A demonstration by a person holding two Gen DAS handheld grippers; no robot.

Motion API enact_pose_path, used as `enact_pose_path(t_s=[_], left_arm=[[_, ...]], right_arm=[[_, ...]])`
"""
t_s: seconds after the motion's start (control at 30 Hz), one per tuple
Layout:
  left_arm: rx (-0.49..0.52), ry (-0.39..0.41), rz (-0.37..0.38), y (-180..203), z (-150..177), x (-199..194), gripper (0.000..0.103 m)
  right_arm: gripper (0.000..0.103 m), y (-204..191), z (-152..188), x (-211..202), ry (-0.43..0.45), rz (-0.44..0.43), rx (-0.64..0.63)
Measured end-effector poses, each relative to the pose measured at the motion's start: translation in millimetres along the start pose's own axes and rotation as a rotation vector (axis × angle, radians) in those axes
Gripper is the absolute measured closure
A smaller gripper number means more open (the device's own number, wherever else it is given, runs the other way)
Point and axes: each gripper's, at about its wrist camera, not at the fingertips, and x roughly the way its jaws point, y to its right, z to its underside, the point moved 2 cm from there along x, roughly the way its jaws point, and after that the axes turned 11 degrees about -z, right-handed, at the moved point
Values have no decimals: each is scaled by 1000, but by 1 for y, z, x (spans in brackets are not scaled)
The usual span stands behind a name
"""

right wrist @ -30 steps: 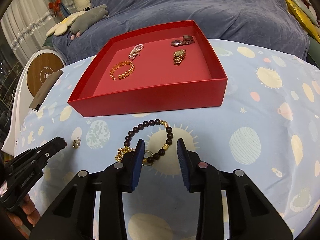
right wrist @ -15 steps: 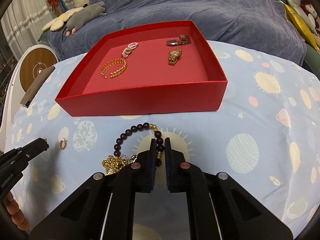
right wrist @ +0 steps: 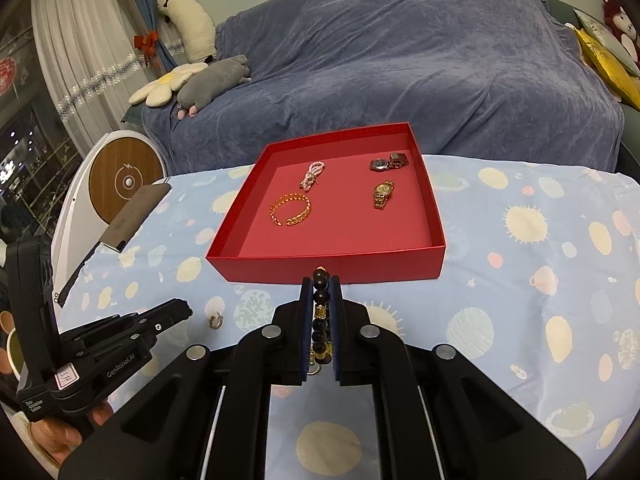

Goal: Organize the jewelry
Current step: 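Lower ring and beaded bracelet into the red box and open both tools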

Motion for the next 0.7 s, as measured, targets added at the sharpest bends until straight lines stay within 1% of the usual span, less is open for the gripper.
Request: enact_pose_path(t_s=[0.13,0.23,0.33,0.53,0.63,0.7], left_arm=[[3,13,12,12,-7,-3,101],[-3,17,20,17,-10,-5,101],[0,21,25,22,-11,-6,101],[18,18,22,29,-14,-2,101],[19,20,18,33,-24,2,101],[37,23,14,38,-36,6,101]], right_arm=[[96,1,-6,-8,19,-17,11],[96,4,-9,-17,34,-62,47],[96,3,-10,-24,51,-30,13],[96,6,-16,-27,58,-23,9],[96,6,-24,-20,54,-6,-10],[96,8,-32,-12,43,-7,-12]])
